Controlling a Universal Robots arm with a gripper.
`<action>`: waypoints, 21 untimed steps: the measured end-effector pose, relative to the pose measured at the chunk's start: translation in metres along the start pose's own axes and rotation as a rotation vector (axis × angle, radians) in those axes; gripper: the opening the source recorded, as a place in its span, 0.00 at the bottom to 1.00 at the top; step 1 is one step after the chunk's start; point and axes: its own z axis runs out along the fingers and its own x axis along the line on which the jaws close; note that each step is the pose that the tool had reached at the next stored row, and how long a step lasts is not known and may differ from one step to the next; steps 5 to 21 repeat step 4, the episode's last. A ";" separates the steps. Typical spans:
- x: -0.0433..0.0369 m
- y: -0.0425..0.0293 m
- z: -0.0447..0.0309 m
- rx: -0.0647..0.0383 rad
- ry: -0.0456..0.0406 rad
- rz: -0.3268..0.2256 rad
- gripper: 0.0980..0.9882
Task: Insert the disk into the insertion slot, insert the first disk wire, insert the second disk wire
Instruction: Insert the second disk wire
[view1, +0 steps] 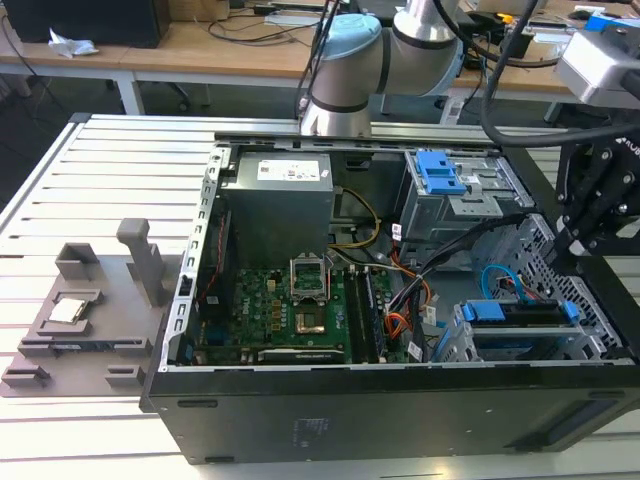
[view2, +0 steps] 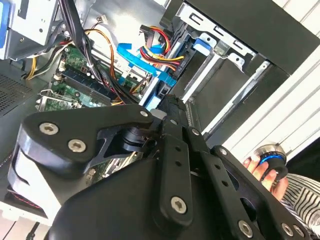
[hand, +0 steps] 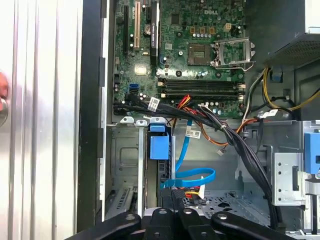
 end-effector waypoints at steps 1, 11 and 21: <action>0.0000 0.0000 0.0000 0.000 0.0000 0.000 0.01; 0.0000 0.0000 -0.0001 0.000 0.0000 0.000 0.01; 0.0000 0.0000 -0.0001 0.000 0.0000 0.000 0.01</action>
